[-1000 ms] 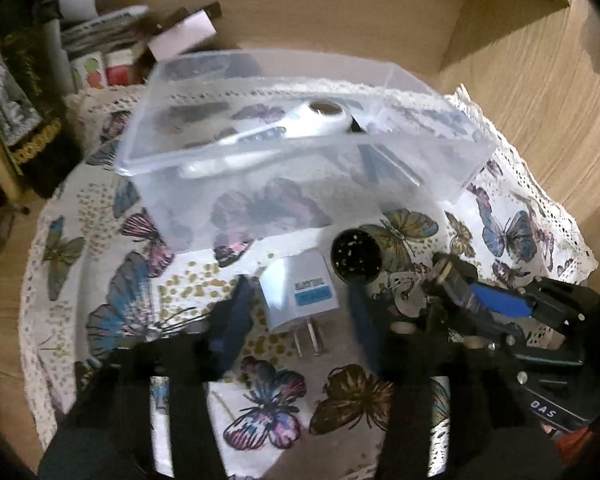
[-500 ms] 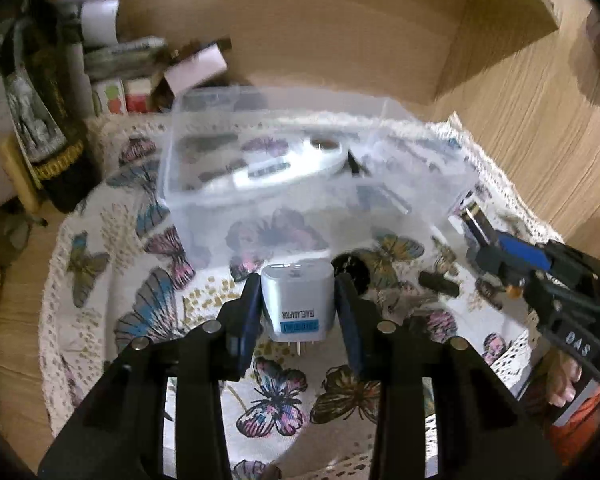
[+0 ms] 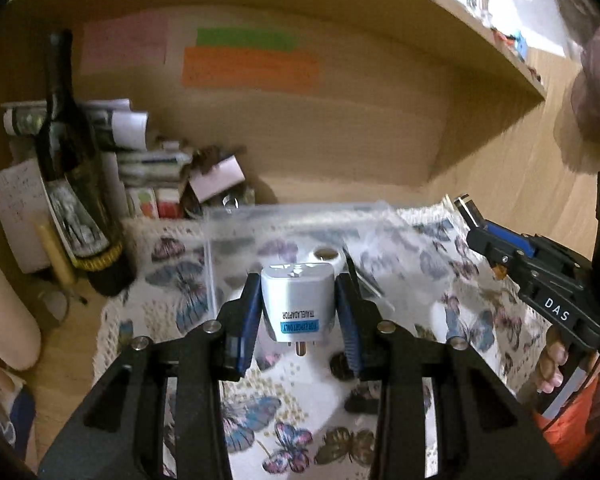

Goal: Organize rigid objects
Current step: 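Lower the adapter into the clear box with the left tool while the right tool releases the tube there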

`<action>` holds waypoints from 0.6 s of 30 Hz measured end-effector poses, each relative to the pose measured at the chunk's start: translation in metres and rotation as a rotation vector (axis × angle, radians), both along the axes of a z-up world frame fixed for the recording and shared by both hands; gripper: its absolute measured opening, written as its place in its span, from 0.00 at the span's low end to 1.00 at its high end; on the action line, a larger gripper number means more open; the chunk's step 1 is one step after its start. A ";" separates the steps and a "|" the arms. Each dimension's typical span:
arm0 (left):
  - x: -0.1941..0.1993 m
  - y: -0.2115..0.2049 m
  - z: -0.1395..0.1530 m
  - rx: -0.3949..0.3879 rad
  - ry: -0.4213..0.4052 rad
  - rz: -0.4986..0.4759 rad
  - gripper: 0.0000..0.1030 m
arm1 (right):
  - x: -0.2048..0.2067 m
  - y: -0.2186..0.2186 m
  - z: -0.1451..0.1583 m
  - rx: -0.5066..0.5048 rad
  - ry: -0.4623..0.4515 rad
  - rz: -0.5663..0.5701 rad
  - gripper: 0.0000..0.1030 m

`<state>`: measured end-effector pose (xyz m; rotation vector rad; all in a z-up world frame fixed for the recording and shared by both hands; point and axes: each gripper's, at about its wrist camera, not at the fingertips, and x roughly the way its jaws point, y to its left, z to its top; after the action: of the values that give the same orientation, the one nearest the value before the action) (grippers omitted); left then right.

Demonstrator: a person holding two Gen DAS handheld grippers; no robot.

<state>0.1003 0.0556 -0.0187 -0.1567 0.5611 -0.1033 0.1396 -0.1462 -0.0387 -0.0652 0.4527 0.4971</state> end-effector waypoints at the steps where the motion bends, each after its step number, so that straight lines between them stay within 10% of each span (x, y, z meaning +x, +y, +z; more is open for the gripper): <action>1: 0.003 0.002 0.003 0.000 -0.009 0.007 0.35 | 0.003 0.001 0.003 0.000 -0.007 -0.001 0.21; 18: 0.081 0.005 -0.033 0.063 0.121 0.007 0.35 | 0.080 0.031 -0.034 -0.099 0.114 0.013 0.21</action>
<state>0.1817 0.0606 -0.0518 -0.1042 0.6832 -0.0695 0.2195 -0.1148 -0.0723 -0.1353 0.5886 0.4926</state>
